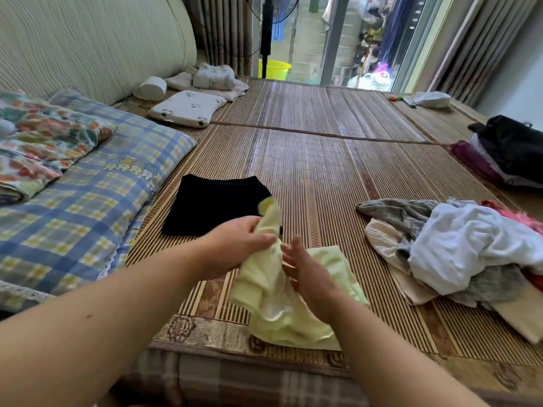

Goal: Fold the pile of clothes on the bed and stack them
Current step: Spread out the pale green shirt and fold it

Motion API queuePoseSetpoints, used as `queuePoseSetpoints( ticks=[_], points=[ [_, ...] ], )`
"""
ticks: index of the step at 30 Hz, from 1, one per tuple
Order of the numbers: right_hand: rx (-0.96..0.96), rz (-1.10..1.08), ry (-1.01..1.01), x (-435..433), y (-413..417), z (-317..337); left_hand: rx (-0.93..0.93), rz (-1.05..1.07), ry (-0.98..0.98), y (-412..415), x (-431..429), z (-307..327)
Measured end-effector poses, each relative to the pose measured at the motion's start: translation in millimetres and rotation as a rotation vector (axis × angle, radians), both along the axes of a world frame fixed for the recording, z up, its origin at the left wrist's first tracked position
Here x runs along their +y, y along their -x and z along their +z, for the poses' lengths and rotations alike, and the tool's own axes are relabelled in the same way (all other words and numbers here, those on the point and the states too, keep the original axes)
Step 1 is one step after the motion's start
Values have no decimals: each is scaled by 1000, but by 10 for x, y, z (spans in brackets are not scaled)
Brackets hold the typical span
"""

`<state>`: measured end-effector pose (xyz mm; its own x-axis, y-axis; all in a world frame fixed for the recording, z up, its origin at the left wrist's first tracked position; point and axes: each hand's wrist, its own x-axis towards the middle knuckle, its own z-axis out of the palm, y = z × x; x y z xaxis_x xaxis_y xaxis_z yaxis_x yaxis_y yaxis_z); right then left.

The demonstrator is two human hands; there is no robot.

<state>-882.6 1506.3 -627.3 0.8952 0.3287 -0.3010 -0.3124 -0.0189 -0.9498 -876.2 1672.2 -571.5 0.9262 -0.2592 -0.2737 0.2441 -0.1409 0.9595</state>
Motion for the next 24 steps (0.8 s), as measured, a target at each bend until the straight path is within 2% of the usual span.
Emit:
queuePoseSetpoints(
  ticks=[4, 5, 6, 8, 9, 11, 14, 16, 20, 22, 24],
  points=[
    [180, -104, -375, -582, -175, 179, -35, -247, -153, 15, -710, 54],
    [212, -145, -332, -712, -199, 193, -101, -289, -267, 16, -828, -9],
    [221, -199, -180, -852, -213, 165, -210, -273, -407, 20, -921, -81],
    [190, -330, 170, -1056, -220, 38, -420, -98, -589, 33, -961, -216],
    [170, -361, 247, -1117, -236, -25, -474, -19, -603, 31, -937, -286],
    [149, -386, 283, -1150, -263, -109, -481, -7, -639, 5, -842, -454],
    [130, -376, 287, -1077, -312, -183, -392, -201, -857, -7, -753, -693],
    [44, -265, 448, -983, -331, -181, -402, -195, -845, 14, -774, -786],
    [-89, 3, 875, -712, -325, -123, -452, -59, -590, 39, -806, -821],
    [-72, -8, 977, -602, -333, -135, -440, -47, -516, 41, -763, -817],
    [-51, -26, 968, -541, -331, -120, -427, -44, -456, 52, -720, -811]
  ],
)
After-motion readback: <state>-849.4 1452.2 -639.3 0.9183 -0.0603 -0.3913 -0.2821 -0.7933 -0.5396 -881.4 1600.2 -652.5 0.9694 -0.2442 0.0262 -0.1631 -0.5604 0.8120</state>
